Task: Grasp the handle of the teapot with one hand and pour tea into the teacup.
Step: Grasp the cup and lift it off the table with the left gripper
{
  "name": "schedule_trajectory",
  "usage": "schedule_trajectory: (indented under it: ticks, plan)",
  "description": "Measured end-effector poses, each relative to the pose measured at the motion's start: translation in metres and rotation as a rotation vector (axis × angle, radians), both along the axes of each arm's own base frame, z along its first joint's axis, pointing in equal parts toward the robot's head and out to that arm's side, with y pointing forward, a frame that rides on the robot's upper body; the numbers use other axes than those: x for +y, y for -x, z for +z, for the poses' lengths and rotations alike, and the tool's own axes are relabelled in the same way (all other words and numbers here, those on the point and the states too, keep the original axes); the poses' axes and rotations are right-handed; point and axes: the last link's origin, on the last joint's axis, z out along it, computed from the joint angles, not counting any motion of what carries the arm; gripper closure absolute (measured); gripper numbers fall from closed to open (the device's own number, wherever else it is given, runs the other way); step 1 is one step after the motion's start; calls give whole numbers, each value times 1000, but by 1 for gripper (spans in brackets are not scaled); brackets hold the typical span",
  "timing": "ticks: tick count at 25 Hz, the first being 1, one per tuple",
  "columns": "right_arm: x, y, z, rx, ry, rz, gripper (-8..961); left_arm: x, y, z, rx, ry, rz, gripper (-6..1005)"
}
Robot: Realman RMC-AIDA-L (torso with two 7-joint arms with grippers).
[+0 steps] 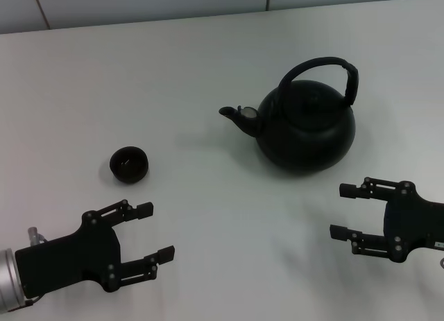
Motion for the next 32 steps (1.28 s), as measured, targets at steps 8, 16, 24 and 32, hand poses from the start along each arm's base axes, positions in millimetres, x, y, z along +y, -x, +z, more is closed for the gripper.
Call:
schedule_trajectory:
  ticks: [8,16,24,32]
  plan:
    - [-1,0,-1,-3,-2,5,257,0,-2,-1,-7,4,-5,199]
    - [-1,0,-1,-4,-2,6,258,-1,-3,-2,-12,7,-6,202]
    - [1,0,-4,-5,-8,7,258,4,-2,4,-41,-59,27,202]
    - [6,4,-5,12,-9,6,258,14,16,25,-160,-403,187,201]
